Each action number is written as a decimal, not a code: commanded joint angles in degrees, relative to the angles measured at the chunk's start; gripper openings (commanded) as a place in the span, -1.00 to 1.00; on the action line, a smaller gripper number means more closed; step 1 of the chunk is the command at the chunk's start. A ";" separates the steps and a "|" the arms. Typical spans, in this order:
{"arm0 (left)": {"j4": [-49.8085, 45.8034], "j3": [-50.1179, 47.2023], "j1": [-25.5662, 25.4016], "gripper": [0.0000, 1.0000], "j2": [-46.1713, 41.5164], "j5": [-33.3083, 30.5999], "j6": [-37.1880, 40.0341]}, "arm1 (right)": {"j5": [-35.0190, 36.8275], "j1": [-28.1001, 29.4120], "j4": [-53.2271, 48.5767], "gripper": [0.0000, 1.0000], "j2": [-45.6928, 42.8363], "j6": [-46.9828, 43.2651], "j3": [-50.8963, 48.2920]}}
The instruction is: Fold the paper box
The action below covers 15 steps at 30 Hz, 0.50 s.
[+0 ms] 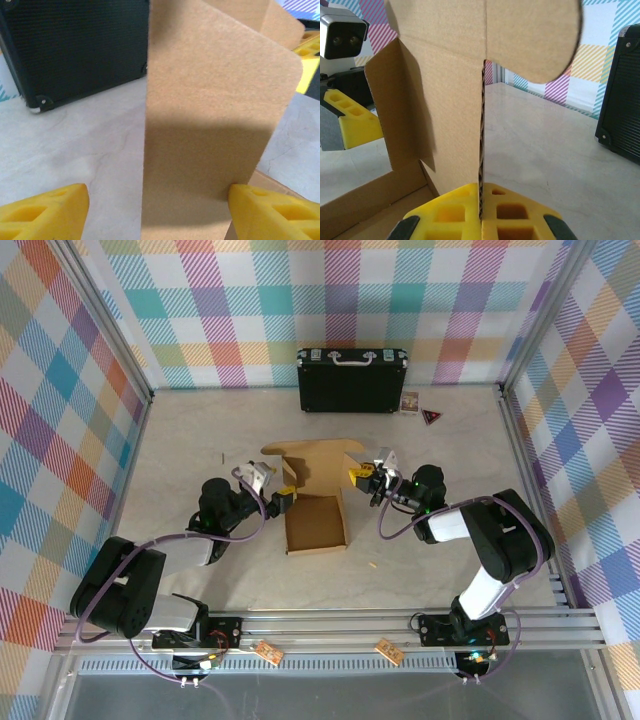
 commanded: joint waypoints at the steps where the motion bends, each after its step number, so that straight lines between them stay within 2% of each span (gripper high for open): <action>1: 6.95 0.29 -0.86 0.43 1.26 5.43 0.89 | -6.21 1.07 2.09 -1.00 1.10 0.94 1.54; 9: 7.27 0.97 -1.21 0.21 2.09 8.05 1.03 | -7.18 1.08 2.05 -1.00 1.58 1.33 1.96; 15: 5.91 1.86 -1.46 -0.26 2.18 10.33 1.10 | -7.72 1.12 1.74 -1.00 1.77 1.44 2.07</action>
